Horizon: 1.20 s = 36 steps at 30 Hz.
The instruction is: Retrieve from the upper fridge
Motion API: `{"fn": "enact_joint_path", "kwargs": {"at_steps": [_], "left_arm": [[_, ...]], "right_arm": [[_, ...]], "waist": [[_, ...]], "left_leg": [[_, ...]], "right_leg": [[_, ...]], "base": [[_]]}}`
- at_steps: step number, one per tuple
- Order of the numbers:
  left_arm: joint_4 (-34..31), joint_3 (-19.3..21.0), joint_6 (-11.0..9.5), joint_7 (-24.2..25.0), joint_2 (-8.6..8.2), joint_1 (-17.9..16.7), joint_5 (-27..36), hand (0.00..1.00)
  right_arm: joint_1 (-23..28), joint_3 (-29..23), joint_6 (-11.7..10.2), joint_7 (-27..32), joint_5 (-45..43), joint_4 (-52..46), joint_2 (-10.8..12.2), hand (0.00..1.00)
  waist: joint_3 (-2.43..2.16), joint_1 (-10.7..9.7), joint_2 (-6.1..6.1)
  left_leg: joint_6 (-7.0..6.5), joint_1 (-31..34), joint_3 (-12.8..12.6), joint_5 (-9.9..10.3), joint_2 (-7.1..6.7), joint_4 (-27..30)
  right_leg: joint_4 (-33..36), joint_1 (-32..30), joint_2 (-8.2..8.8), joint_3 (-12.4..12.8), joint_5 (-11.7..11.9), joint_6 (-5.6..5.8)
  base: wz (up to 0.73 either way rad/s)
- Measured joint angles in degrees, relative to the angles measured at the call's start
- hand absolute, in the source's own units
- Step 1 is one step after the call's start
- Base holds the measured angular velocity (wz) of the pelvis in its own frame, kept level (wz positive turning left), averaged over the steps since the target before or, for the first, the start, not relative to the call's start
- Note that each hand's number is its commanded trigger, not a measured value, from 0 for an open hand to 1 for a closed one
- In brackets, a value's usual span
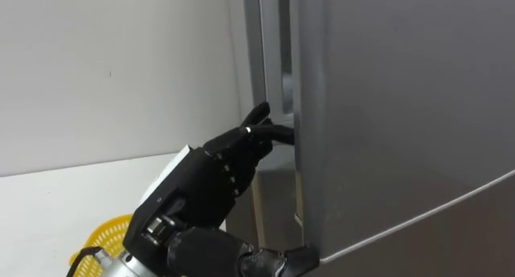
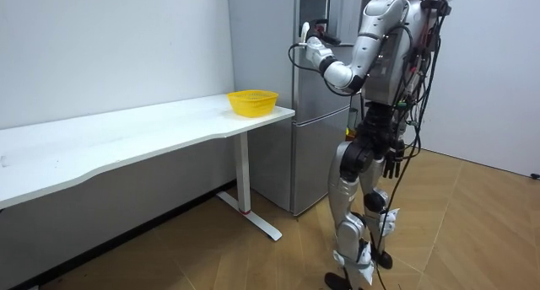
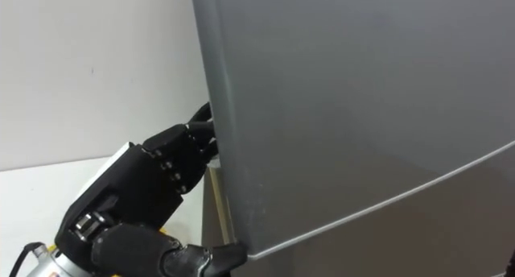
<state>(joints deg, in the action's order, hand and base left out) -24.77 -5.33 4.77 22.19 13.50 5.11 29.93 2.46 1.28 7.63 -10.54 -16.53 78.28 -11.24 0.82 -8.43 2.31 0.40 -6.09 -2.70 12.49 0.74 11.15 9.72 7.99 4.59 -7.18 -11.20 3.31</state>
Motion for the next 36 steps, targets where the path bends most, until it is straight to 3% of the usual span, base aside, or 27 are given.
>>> {"fn": "enact_joint_path", "kwargs": {"at_steps": [1, 8, 14, 16, 19, 27, 36], "left_arm": [[0.00, -0.18, 0.00, 0.28, 0.08, 0.60, -0.09, 0.00], [-0.02, -1.76, 0.06, 2.13, 0.45, 2.27, 2.09, 0.00], [-0.13, -4.18, 0.07, 4.88, 0.70, 4.18, 4.56, 0.00], [-0.53, -5.83, 0.07, 5.57, 0.11, 4.83, 4.73, 0.00], [-0.86, -8.26, 0.23, 6.29, -0.50, 6.25, 4.34, 0.00], [-1.06, -11.78, 1.46, 10.07, -1.11, 8.99, 4.24, 0.00], [-1.06, -13.37, 1.48, 10.00, -1.23, 9.40, 4.29, 0.00]], "right_arm": [[-0.19, 0.01, 0.00, 0.00, 0.00, 0.21, 0.01, 0.00], [-0.86, 0.00, 0.59, 0.34, -0.40, 0.64, -0.03, 0.00], [-1.16, 0.00, 0.68, -0.47, -1.62, 0.58, -0.06, 0.00], [-1.17, 0.03, 0.72, -0.56, -1.84, 0.56, -0.05, 0.00], [-1.22, 0.15, 0.66, -0.33, -1.85, 0.39, -0.04, 0.00], [-1.20, 0.28, 0.49, 0.53, -1.80, 0.35, -0.04, 0.00], [-1.31, 0.31, 0.43, 1.70, -1.79, -0.05, -0.06, 0.00]], "waist": [[-0.31, -0.04, 0.34], [-0.40, -0.67, 0.06], [-0.35, -1.01, 1.39], [-0.14, -1.53, 1.53], [-0.44, -2.70, 2.07], [-0.02, -3.75, 1.33], [-0.06, -3.94, 1.18]], "left_leg": [[-0.01, 0.53, 0.13, 0.01, -0.02, 0.38], [-0.05, 0.97, -0.04, 0.03, -0.11, 0.57], [-0.07, 0.83, -0.10, 0.03, -0.08, 0.47], [-0.08, 0.53, -0.27, 0.02, -0.04, 0.09], [-0.08, 0.35, -0.56, 0.02, -0.01, -0.10], [-0.07, -0.59, -2.40, 0.00, 0.30, -0.38], [-0.07, -0.45, -3.07, 0.00, 0.43, -0.41]], "right_leg": [[0.04, -0.37, 0.00, 0.11, 0.01, -0.02], [0.07, -0.97, 0.00, 0.63, 0.24, 0.00], [0.11, -0.89, 0.00, 0.65, 0.42, -0.04], [0.14, -0.63, -0.03, 0.84, 0.42, -0.04], [0.12, -0.68, -0.08, 1.13, 0.41, -0.03], [0.07, -1.43, -0.40, 2.92, 0.41, -0.05], [0.07, -1.91, -0.50, 3.47, 0.46, -0.12]], "base": [[0.05], [-0.01], [0.00], [-0.04], [-0.05], [-0.13], [-0.03]]}}
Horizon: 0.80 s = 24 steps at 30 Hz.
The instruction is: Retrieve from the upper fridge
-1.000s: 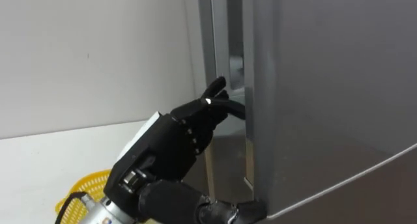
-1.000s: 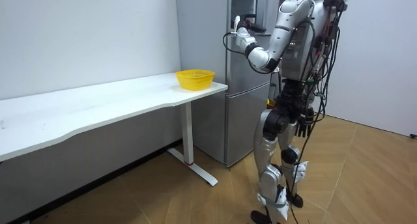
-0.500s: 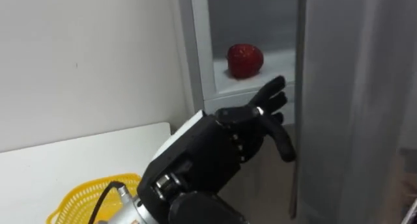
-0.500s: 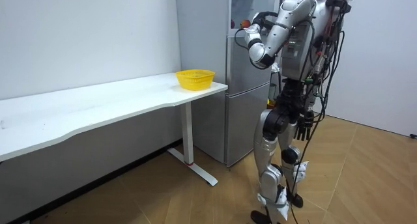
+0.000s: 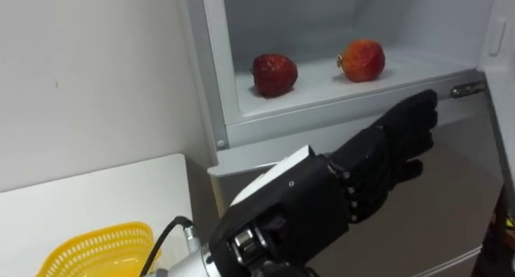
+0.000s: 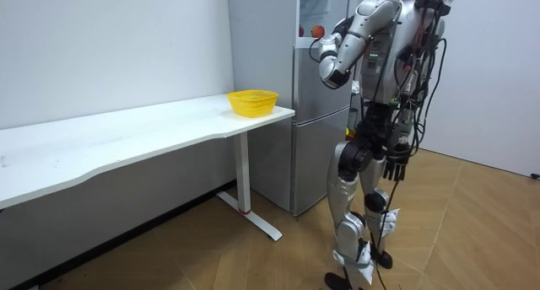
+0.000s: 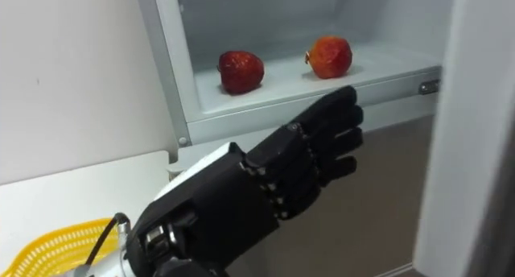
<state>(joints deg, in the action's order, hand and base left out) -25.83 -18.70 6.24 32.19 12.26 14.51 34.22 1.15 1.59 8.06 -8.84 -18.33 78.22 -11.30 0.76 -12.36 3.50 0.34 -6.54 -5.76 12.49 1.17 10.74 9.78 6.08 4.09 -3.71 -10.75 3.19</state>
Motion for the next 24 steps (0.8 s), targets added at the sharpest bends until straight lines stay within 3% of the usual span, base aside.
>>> {"fn": "enact_joint_path", "kwargs": {"at_steps": [9, 17, 24], "left_arm": [[0.00, -0.28, 0.00, 0.00, -0.17, 0.04, 0.00, 0.00], [0.03, -4.51, -0.01, -0.02, -0.81, 4.92, -0.03, 0.00], [0.08, -8.57, 0.28, 0.07, -4.49, 9.35, -0.11, 0.00]], "right_arm": [[-0.84, 0.04, -0.62, 0.21, -0.25, -0.71, 0.00, 0.00], [-1.73, 1.95, -1.04, 0.53, -0.07, -0.62, 0.04, 0.00], [-2.18, 4.03, -0.96, 0.45, 0.60, -0.70, 0.07, 0.00]], "waist": [[-0.33, -1.52, -0.49], [-0.38, -2.22, -0.61], [-0.34, -3.10, -0.60]], "left_leg": [[0.00, 0.11, -0.16, 0.00, 0.01, 0.02], [0.00, 0.25, -0.15, 0.00, 0.03, 0.15], [0.00, -0.03, -0.38, 0.00, 0.04, 0.08]], "right_leg": [[0.01, 0.03, 0.00, 0.03, 0.00, 0.00], [-0.04, 0.33, -0.02, 0.00, 0.04, -0.06], [-0.13, 0.43, -0.08, 0.40, 0.03, -0.05]], "base": [[0.00], [0.00], [-0.02]]}}
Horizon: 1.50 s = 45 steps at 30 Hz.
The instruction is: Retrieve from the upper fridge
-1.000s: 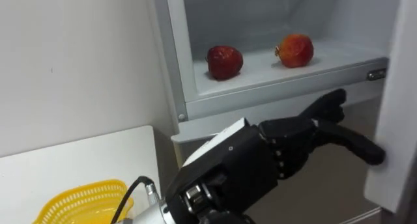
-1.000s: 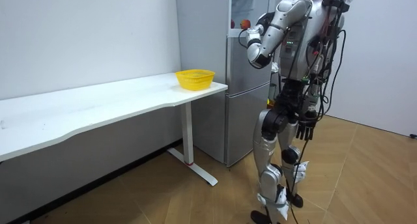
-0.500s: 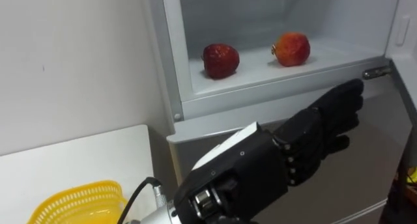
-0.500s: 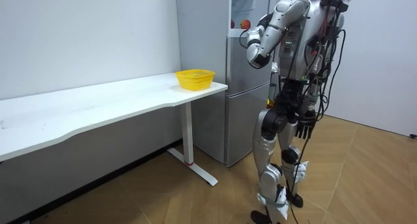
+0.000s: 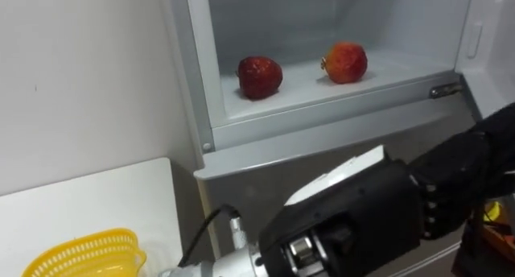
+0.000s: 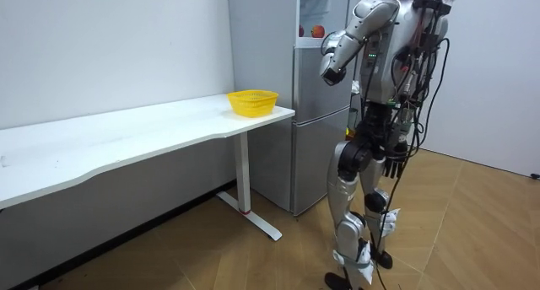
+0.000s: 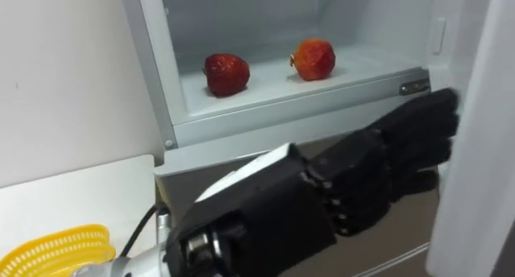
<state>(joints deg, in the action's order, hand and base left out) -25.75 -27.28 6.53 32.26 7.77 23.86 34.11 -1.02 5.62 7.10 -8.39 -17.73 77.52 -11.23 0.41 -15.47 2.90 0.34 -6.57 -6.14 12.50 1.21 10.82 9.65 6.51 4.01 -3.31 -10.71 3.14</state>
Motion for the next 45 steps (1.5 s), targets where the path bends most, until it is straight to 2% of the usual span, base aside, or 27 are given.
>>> {"fn": "enact_joint_path", "kwargs": {"at_steps": [6, 10, 14, 16, 18, 21, 24, 25, 28, 33, 37, 41, 43, 44, 45], "left_arm": [[0.49, -2.22, 0.12, -0.28, -0.66, 2.76, 0.04, 0.00], [0.66, -2.26, 0.17, -0.30, -0.77, 4.13, -0.07, 0.00], [0.96, -2.54, 0.50, -0.32, -1.58, 4.14, -0.06, 0.00], [1.09, -3.00, 0.56, -0.33, -2.12, 4.15, -0.01, 0.00], [1.47, -3.45, 0.62, -0.36, -3.00, 4.25, -0.04, 0.00], [2.46, -4.54, 0.62, -0.85, -3.25, 5.95, 0.08, 0.00], [3.82, -5.10, 0.63, -1.22, -4.55, 6.79, 0.07, 0.00], [4.80, -5.26, 0.63, -1.45, -5.03, 7.35, 0.05, 0.00], [6.05, -5.50, 0.62, -1.73, -5.29, 8.51, 0.06, 0.00], [7.77, -5.55, 0.63, -2.17, -5.74, 10.56, 0.02, 0.00], [7.81, -5.52, 0.59, -2.93, -5.43, 10.60, -0.09, 0.00], [7.68, -5.22, 0.35, -3.08, -2.93, 10.59, -0.84, 0.00], [6.86, -2.79, 0.17, -3.08, -1.46, 9.87, -2.42, 0.00], [6.15, -1.63, 0.16, -3.11, -0.76, 9.19, -2.97, 0.00], [3.80, 1.03, 0.16, -3.28, 1.30, 7.48, -4.63, 0.00]], "right_arm": [[-0.53, 2.02, -0.04, 0.43, 2.14, 0.07, -0.04, 0.00], [-0.61, 1.96, -0.03, 1.98, 2.51, 0.12, -0.16, 0.00], [-0.79, 1.95, -0.02, 2.65, 2.68, 0.21, -0.18, 0.00], [-0.80, 1.94, -0.01, 2.93, 2.87, 0.38, -0.22, 0.00], [-0.68, 1.89, 0.08, 3.29, 3.55, 0.68, -0.26, 0.00], [0.12, 1.91, 0.05, 3.27, 5.16, 0.64, -0.36, 0.00], [0.63, 1.90, 0.09, 3.26, 7.57, 0.63, -0.41, 0.00], [0.68, 1.90, 0.08, 3.28, 8.67, 0.66, -0.43, 0.00], [0.42, 1.90, -0.02, 3.25, 10.01, 0.67, -0.46, 0.00], [0.38, 1.58, -0.03, 3.21, 10.68, 0.60, -0.59, 0.00], [0.46, 1.56, -0.07, 3.22, 10.65, 0.65, -0.63, 0.00], [0.40, 1.51, -0.16, 3.29, 10.64, 0.56, -1.03, 0.00], [0.81, 0.04, -1.25, 3.46, 10.92, 0.57, -1.77, 0.00], [1.10, -0.24, -1.70, 3.46, 10.96, 0.59, -2.02, 0.00], [1.54, -0.37, -2.28, 3.58, 11.02, 0.60, -2.28, 0.00]], "waist": [[0.04, -0.23, 0.85], [0.07, -1.40, 1.61], [0.05, -3.33, 1.68], [0.05, -3.56, 1.68], [0.06, -5.02, 1.66], [0.12, -6.48, 1.58], [0.26, -8.07, 1.40], [0.31, -8.25, 1.39], [0.38, -9.55, 1.28], [0.38, -10.04, 1.34], [0.39, -9.01, 1.38], [0.45, -7.14, 1.49], [0.44, -4.07, 1.61], [0.44, -3.26, 1.62], [0.45, -1.55, 1.60]], "left_leg": [[0.01, 1.32, -0.37, 0.01, 0.09, 0.51], [0.01, 1.00, -1.80, 0.01, 0.20, 0.50], [0.01, 0.81, -2.77, 0.01, 0.23, 0.49], [0.01, 0.80, -3.63, 0.01, 0.28, 0.49], [0.01, 0.76, -5.12, 0.01, 0.34, 0.41], [0.01, 0.73, -5.90, 0.01, 0.40, 0.34], [0.02, 0.28, -6.85, 0.02, 0.60, 0.15], [0.04, -0.04, -7.86, 0.03, 0.82, -0.05], [0.13, -0.08, -8.27, 0.09, 1.19, -0.02], [0.13, -0.03, -9.52, 0.09, 1.51, -0.10], [0.13, -0.12, -9.64, 0.09, 1.48, -0.16], [0.13, 0.05, -9.59, 0.09, 1.45, -0.19], [0.13, -0.26, -9.33, 0.08, 1.45, -0.34], [0.14, -0.41, -9.20, 0.07, 1.45, -0.37], [0.16, -0.64, -8.71, 0.06, 1.51, -0.41]], "right_leg": [[0.08, -1.59, -0.04, 0.13, 0.05, -0.08], [0.07, -1.63, -0.11, 1.04, 0.06, -0.09], [0.01, -1.87, -0.16, 1.93, 0.07, -0.10], [0.09, -2.36, -0.21, 3.01, 0.08, -0.12], [0.10, -2.54, -0.21, 3.61, 0.10, -0.13], [0.12, -2.52, -0.29, 4.47, 0.11, -0.13], [0.16, -2.61, -0.49, 5.09, 0.13, -0.17], [0.13, -2.69, -0.73, 5.74, 0.20, -0.28], [0.00, -2.80, -1.15, 6.38, 0.28, -0.42], [0.06, -3.39, -1.39, 6.68, 0.40, -0.63], [0.15, -3.44, -1.50, 7.39, 0.42, -0.65], [0.26, -3.40, -1.50, 7.21, 0.42, -0.66], [0.26, -3.13, -1.51, 7.17, 0.43, -0.67], [0.28, -3.01, -1.53, 7.16, 0.44, -0.68], [0.23, -2.70, -1.60, 6.90, 0.46, -0.72]], "base": [[-0.01], [-0.10], [-0.16], [-0.24], [-0.17], [-0.14], [-0.15], [-0.23], [-0.15], [-0.06], [-0.06], [0.00], [0.00], [0.04], [0.14]]}}
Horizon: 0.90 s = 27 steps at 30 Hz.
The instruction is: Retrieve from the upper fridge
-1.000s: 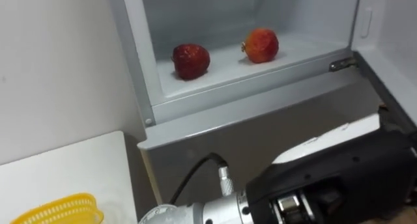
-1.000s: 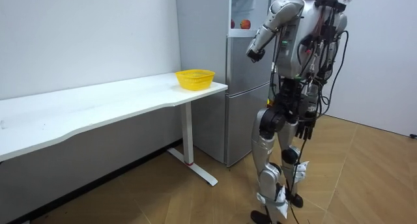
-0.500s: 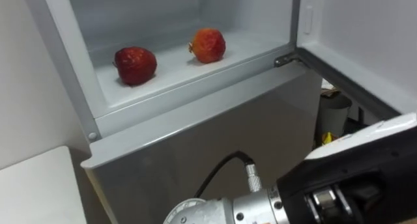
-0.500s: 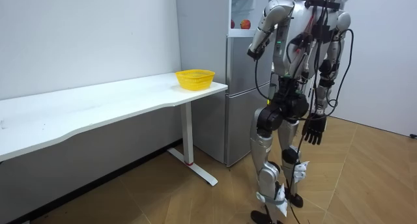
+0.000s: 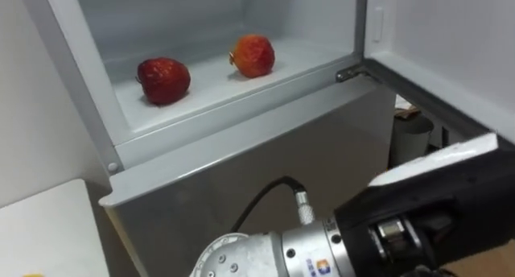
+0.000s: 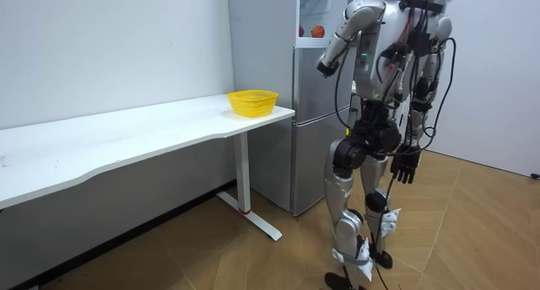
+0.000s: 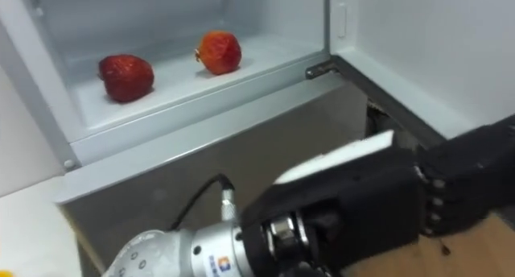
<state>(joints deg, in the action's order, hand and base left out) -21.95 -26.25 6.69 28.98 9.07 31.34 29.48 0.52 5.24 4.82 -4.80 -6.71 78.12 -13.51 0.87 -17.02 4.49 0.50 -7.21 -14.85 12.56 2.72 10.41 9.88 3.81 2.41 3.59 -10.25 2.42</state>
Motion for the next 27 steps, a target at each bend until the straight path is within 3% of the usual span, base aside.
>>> {"fn": "enact_joint_path", "kwargs": {"at_steps": [1, 5, 7, 8, 10, 13, 16, 19, 23, 24, 27], "left_arm": [[-2.56, 3.44, -0.10, -0.19, 1.91, -1.98, -1.52, 0.00], [-8.04, 14.72, -0.91, -4.98, 3.88, -6.96, -9.23, 0.00], [-11.80, 22.12, -2.86, -10.59, 4.59, -10.54, -13.74, 0.00], [-12.53, 23.69, -3.53, -11.73, 4.59, -11.36, -14.54, 0.00], [-14.76, 29.72, -6.89, -15.92, 4.50, -15.24, -19.12, 0.00], [-15.28, 35.37, -10.04, -21.49, 4.37, -19.20, -22.33, 0.00], [-15.53, 39.61, -11.06, -27.09, 4.36, -22.52, -25.69, 0.00], [-15.65, 46.69, -13.30, -35.66, 4.42, -25.45, -30.23, 0.00], [-14.71, 55.01, -17.27, -42.79, 4.37, -27.82, -27.60, 0.00], [-13.76, 57.19, -18.23, -44.97, 4.03, -29.88, -27.18, 0.00], [-9.41, 60.34, -18.32, -49.53, 3.21, -36.88, -27.26, 0.00]], "right_arm": [[0.31, -0.76, -0.10, 0.39, -0.26, -0.03, -0.01, 0.00], [2.15, -3.75, -1.64, 1.21, -0.92, -0.02, 0.29, 0.00], [3.08, -5.54, -2.86, 1.76, -2.52, -0.16, 0.66, 0.00], [3.37, -5.60, -2.94, 2.02, -2.94, -0.10, 0.87, 0.00], [4.75, -6.61, -3.30, 2.36, -5.13, 0.26, 2.17, 0.00], [5.47, -6.70, -4.28, 2.56, -5.20, 0.89, 2.76, 0.00], [5.75, -8.08, -4.88, 3.70, -5.39, 0.85, 2.77, 0.00], [6.00, -10.01, -5.72, 5.01, -6.66, 1.61, 2.84, 0.00], [7.40, -11.28, -5.99, 5.09, -6.83, 1.15, 2.46, 0.00], [8.19, -11.93, -5.99, 5.27, -6.91, 0.60, 2.37, 0.00], [9.38, -12.81, -4.86, 5.24, -6.91, -0.14, 2.46, 0.00]], "waist": [[0.05, 1.12, -0.13], [0.18, 6.59, -0.63], [-0.02, 8.76, -1.46], [-0.21, 9.48, -1.82], [-0.98, 12.18, -2.96], [-1.11, 15.56, -3.96], [-1.11, 16.11, -3.90], [-1.23, 18.50, -3.10], [-0.99, 20.05, -2.17], [-0.94, 20.49, -1.68], [-1.09, 21.60, -1.12]], "left_leg": [[0.01, -0.29, 0.80, 0.00, 0.05, -0.01], [0.04, -0.23, 2.74, -0.02, 0.02, -0.06], [0.19, -0.09, 4.73, -0.11, -0.22, -0.08], [0.19, -0.14, 5.00, -0.11, -0.25, -0.12], [0.24, -0.50, 6.15, -0.14, -0.24, 0.04], [0.27, -0.84, 7.40, -0.12, -0.30, 0.09], [0.55, -0.86, 9.31, 0.05, -0.53, 0.10], [0.78, -0.86, 10.78, 0.25, -0.70, -0.01], [0.85, -1.03, 12.51, 0.18, -1.04, 0.18], [0.83, -1.01, 12.68, 0.18, -1.21, 0.33], [0.81, -1.19, 13.64, 0.12, -1.53, 0.51]], "right_leg": [[-0.06, 0.34, 0.00, -0.68, 0.00, -0.01], [-0.18, 1.15, 0.13, -2.97, -0.01, -0.02], [-0.21, 2.03, 0.52, -5.66, -0.36, -0.08], [-0.26, 2.10, 0.56, -5.97, -0.46, -0.08], [-0.38, 2.97, 0.58, -7.40, -0.64, -0.23], [-0.39, 4.00, 0.69, -8.88, -0.67, -0.23], [-0.51, 5.11, 0.91, -11.00, -0.67, -0.22], [-1.17, 5.49, 1.03, -12.41, -0.71, -0.15], [-1.20, 6.56, 1.18, -13.71, -0.99, -0.15], [-1.26, 7.01, 1.36, -14.15, -1.21, -0.09], [-0.99, 7.32, 1.60, -14.89, -1.74, 0.05]], "base": [[0.20], [0.32], [0.44], [0.40], [0.25], [0.24], [0.35], [0.13], [0.19], [0.22], [0.16]]}}
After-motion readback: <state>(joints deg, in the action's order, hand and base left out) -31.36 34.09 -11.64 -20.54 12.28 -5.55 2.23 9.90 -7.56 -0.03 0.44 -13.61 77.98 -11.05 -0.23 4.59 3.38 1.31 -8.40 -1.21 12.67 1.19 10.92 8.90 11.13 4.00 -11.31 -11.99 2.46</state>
